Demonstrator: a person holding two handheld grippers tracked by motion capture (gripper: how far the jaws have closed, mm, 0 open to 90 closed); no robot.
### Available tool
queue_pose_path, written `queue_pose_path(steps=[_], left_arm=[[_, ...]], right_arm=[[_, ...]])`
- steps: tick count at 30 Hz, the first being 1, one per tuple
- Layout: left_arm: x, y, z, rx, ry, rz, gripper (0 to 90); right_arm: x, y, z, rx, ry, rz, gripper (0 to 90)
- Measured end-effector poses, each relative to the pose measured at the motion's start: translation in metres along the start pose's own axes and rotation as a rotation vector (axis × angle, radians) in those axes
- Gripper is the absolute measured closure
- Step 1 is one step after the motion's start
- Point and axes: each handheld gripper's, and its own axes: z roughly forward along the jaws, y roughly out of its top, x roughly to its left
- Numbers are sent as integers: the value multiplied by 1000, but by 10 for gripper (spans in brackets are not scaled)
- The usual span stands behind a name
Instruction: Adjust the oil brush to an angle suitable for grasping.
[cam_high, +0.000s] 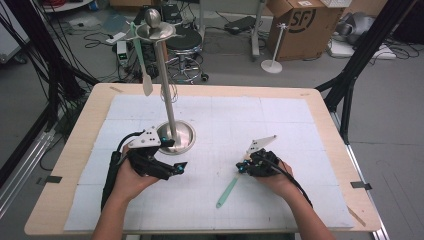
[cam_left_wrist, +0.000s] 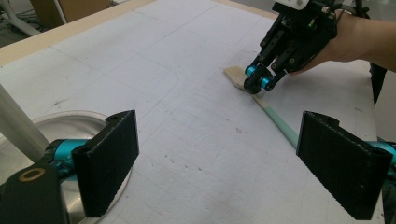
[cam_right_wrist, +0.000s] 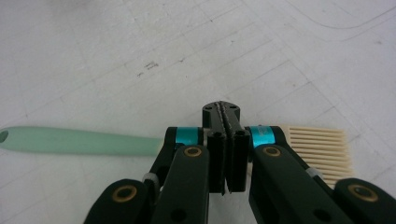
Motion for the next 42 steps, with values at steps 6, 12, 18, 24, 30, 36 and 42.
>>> queue_pose_path(steps=[6, 12, 18, 24, 30, 36, 42], left_arm=[[0, 0, 0, -2, -2, -1, 136], [-1, 0, 0, 1, -4, 2, 136], [-1, 0, 0, -3, -3, -2, 136], [-1, 0, 1, -2, -6, 0, 136], [-1, 0, 1, 1, -6, 4, 136], [-1, 1, 1, -6, -7, -4, 136], [0, 1, 2, -7, -7, -4, 136]], right_arm=[[3, 6, 1, -30, 3, -14, 889], [3, 10, 11, -6, 3, -12, 889], [1, 7, 11, 11, -2, -8, 892], [-1, -4, 2, 0, -3, 7, 897], [-1, -17, -10, 6, -10, 32, 898], [-1, -24, -17, 7, -14, 33, 897], [7, -22, -23, -36, 14, 4, 896]])
